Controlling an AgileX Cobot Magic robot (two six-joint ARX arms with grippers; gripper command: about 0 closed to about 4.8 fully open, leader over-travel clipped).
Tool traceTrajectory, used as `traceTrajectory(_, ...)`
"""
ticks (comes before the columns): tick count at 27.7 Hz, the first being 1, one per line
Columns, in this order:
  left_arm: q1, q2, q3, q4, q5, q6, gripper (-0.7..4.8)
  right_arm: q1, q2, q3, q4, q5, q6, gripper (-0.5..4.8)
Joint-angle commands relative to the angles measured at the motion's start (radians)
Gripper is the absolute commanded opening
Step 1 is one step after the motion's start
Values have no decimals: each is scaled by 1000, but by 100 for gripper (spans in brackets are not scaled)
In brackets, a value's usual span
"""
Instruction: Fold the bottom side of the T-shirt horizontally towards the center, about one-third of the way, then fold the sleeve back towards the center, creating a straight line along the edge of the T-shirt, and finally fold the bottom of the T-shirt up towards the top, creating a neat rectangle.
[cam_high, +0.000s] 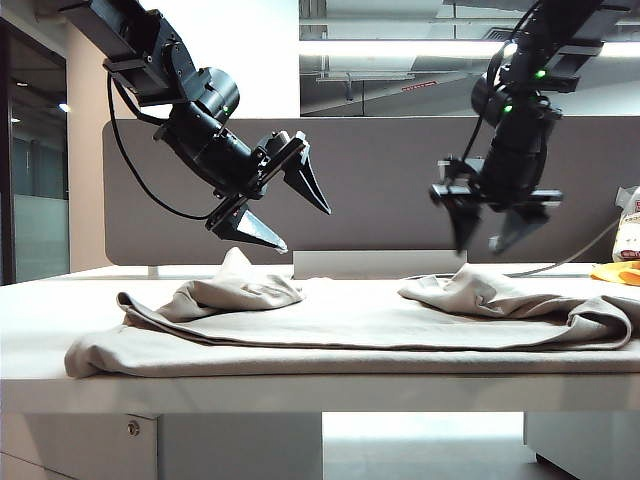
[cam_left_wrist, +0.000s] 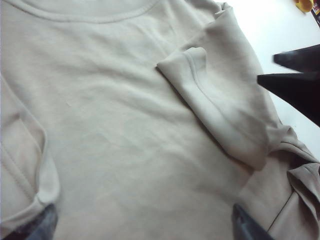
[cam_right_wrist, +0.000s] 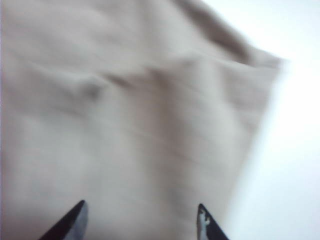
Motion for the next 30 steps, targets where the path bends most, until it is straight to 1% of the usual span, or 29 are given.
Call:
traceTrajectory(1, 0, -8, 5, 5, -3, 8, 463, 13, -11, 5, 4, 129, -53, 275)
traceTrajectory(2, 0, -8, 5, -10, -8, 6, 463, 9, -11, 5, 4, 84, 13, 275)
traceTrajectory(5, 8, -9, 5, -73, -24, -4, 463, -6, -15, 5, -23, 0, 131, 275)
traceTrajectory(7, 23, -9, 5, -121, -26, -5, 462, -21, -16, 5, -45, -60, 167, 275)
traceTrajectory(11, 62, -28, 4, -204, -42, 66, 454, -57, -27, 3, -126, -68, 163, 275)
traceTrajectory(12, 77, -42, 4, -227, -48, 84, 452, -72, -31, 3, -140, -92, 166, 275)
traceTrajectory(13, 87, -55, 3, -243, -65, 103, 442, -76, -38, 3, -153, -94, 164, 275)
traceTrajectory(14, 87, -72, 2, -261, -95, 133, 416, -85, -48, 2, -164, -97, 166, 275)
traceTrajectory(15, 100, -102, 0, -280, -132, 169, 379, -95, -64, 2, -179, -100, 165, 275)
traceTrajectory(16, 103, -127, 0, -293, -153, 183, 370, -97, -79, 2, -185, -100, 166, 274)
traceTrajectory(20, 109, -228, 0, -317, -154, 185, 366, -98, -154, 0, -234, -100, 165, 274)
traceTrajectory(22, 108, -266, -1, -340, -163, 195, 332, -98, -200, -27, -256, -100, 165, 274)
traceTrajectory(25, 108, -286, -1, -372, -181, 213, 330, -100, -262, -86, -250, -99, 166, 273)
traceTrajectory(28, 108, -290, -3, -430, -188, 239, 328, -112, -363, -219, -201, -100, 173, 273)
traceTrajectory(30, 108, -327, -78, -388, -195, 246, 252, -129, -438, -331, -149, -103, 187, 273)
